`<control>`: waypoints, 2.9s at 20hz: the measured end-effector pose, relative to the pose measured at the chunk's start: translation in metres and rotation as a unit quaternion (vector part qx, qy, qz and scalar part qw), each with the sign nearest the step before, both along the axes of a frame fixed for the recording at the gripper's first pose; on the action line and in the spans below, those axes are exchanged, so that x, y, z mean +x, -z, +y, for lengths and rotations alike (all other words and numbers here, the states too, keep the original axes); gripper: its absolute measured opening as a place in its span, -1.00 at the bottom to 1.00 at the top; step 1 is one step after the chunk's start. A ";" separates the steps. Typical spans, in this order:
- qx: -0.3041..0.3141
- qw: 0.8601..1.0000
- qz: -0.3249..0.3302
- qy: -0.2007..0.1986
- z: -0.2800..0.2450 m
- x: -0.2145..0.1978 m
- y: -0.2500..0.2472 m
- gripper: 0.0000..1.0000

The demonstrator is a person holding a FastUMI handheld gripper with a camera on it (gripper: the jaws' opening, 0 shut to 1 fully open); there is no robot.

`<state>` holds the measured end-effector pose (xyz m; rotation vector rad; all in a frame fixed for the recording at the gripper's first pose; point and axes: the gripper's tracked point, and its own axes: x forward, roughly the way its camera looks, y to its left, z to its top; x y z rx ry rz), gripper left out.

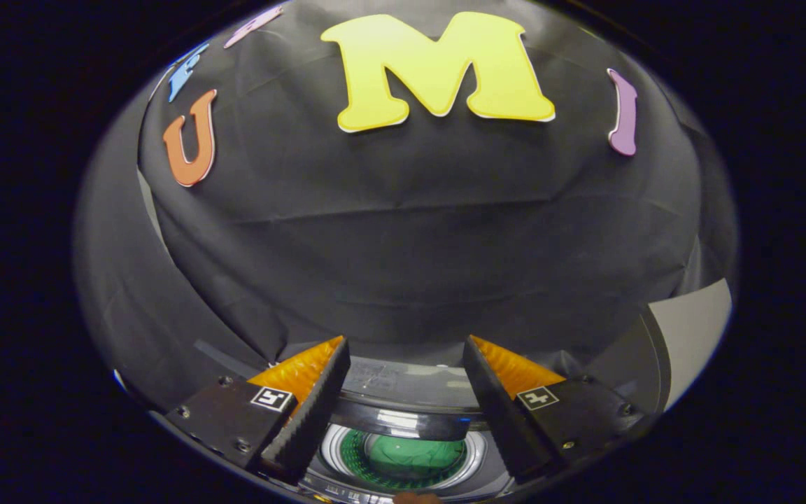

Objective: Put the clothes into the washing machine and then close the washing machine lid.

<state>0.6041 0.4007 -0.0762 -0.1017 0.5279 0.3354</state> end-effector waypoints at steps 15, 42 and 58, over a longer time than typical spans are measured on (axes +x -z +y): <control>0.031 0.999 0.007 -0.016 -0.003 -0.069 0.042 1.00; 0.054 0.974 -0.219 0.025 -0.374 -0.425 -0.130 1.00; 0.068 0.969 -0.239 0.011 -0.428 -0.456 -0.146 1.00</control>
